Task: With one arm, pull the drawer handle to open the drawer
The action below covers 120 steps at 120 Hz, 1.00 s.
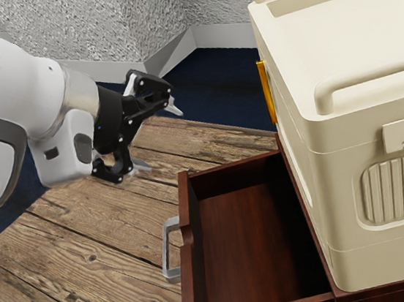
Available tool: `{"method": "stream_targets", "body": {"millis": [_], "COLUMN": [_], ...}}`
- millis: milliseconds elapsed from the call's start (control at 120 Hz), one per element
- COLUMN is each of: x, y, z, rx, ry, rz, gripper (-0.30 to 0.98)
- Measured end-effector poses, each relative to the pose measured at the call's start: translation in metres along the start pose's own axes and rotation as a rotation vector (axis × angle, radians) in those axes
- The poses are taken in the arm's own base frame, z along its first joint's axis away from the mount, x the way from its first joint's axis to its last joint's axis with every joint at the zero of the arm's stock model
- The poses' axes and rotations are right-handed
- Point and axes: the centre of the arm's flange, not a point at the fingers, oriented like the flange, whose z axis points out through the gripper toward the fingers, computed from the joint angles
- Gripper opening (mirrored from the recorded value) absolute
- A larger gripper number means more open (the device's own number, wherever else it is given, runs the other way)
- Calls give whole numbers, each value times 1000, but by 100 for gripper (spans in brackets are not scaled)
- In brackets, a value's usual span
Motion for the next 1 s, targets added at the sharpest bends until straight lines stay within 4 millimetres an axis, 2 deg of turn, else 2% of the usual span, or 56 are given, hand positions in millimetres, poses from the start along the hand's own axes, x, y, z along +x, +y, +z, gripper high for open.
{"method": "stream_targets", "body": {"millis": [125,283,383,517,583,675,767,908,1000], "x": [-4,-11,-15,-1,-2,-5,-15,-35,-49], "y": [-24,-23,-17,-27,-33,-31,-26,-29,-24], "z": [0,14,15,0,3,5,15,54,66], "rx": [-124,-287,-360,-399,-426,-459,-495,-572,-597], "ry": [-51,-122,-166,-211,-238,-280,-325,-388,-428], "rz": [-109,-328,-481,-649,-735,-843,-960,-1117,-1205], "gripper": [69,69,69,69,69,69,69,69,69]}}
